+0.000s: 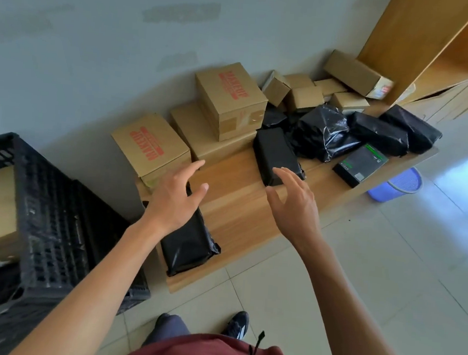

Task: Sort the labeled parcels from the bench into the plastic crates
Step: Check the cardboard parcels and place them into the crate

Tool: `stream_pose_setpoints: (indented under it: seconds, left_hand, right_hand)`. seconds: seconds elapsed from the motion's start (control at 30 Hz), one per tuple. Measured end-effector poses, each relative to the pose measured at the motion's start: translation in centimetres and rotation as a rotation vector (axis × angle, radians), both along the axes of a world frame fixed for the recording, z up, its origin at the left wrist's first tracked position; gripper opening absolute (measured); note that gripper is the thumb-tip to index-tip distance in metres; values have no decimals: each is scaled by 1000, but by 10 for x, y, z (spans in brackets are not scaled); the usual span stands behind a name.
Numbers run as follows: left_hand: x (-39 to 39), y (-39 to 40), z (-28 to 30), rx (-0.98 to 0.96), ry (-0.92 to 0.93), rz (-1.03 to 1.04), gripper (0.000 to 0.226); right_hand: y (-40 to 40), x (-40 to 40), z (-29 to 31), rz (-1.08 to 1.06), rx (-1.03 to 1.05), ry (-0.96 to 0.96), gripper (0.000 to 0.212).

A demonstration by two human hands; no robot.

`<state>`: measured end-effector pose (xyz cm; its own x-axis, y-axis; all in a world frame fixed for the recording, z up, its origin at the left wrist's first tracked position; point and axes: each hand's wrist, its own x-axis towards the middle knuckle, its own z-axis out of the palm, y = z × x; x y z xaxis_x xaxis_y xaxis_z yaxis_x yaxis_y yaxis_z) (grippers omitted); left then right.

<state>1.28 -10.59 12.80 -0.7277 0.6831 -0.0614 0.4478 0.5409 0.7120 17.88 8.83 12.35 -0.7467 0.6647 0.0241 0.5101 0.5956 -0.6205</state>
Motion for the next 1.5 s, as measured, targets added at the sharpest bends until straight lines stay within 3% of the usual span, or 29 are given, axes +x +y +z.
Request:
stream_pose_setpoints:
  seconds: [0.33, 0.7, 0.9, 1.1, 1.3, 1.5]
  left_hand:
    - [-3, 75, -4, 20, -24, 6, 54]
    - [-83, 145, -18, 115, -84, 200, 56]
    - [-123, 175, -31, 84, -81, 204, 56]
    - [-154, 195, -45, 47, -118, 320, 58]
    - [-169, 222, -57, 161, -407, 566, 63]
    - [-150, 246, -62, 150, -355, 600, 68]
  right_hand:
    - [72, -13, 0, -1, 4, -37, 50]
    - [144, -95, 3, 93, 36, -98, 52]
    - [184, -140, -1, 152, 52, -132, 55]
    - [214, -192, -15, 217, -19, -85, 57]
    - [243, -233, -47, 302, -185, -88, 64]
    - [268, -254, -68, 403, -255, -112, 61]
